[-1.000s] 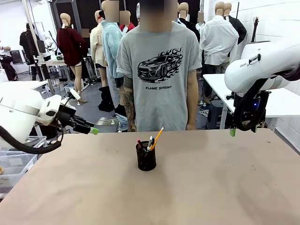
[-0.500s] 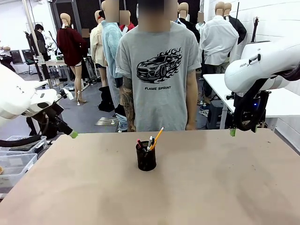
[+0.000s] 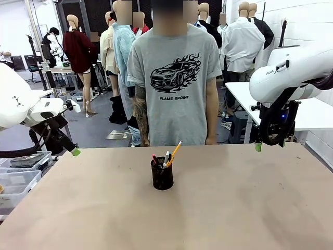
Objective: Place the pens into the pen holder.
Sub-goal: Pick up a writing instrument from the table and place it into the Pen holder.
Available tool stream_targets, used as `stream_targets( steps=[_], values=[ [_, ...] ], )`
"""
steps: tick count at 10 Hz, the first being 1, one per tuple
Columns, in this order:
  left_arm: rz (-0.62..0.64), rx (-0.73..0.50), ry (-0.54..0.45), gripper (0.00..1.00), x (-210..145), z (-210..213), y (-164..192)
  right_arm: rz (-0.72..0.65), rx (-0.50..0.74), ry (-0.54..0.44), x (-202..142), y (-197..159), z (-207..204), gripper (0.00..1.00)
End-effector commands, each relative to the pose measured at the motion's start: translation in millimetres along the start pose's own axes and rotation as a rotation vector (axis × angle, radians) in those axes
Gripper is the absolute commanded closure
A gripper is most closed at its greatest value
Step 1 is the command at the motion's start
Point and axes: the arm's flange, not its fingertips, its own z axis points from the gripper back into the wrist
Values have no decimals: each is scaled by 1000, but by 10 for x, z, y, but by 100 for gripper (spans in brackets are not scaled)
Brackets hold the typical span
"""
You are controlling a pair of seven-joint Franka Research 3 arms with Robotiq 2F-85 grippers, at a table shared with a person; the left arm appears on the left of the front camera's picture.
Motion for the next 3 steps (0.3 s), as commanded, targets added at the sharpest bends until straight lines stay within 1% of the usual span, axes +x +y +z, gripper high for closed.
stream_targets(
  steps=[1, 3],
  values=[
    [0, 8, -14, 0, -12, -32, 30, 0, -1, 5, -1, -1, -4, 0],
    [0, 8, -14, 0, -12, -32, 30, 0, -1, 5, -1, -1, -4, 0]
  ],
)
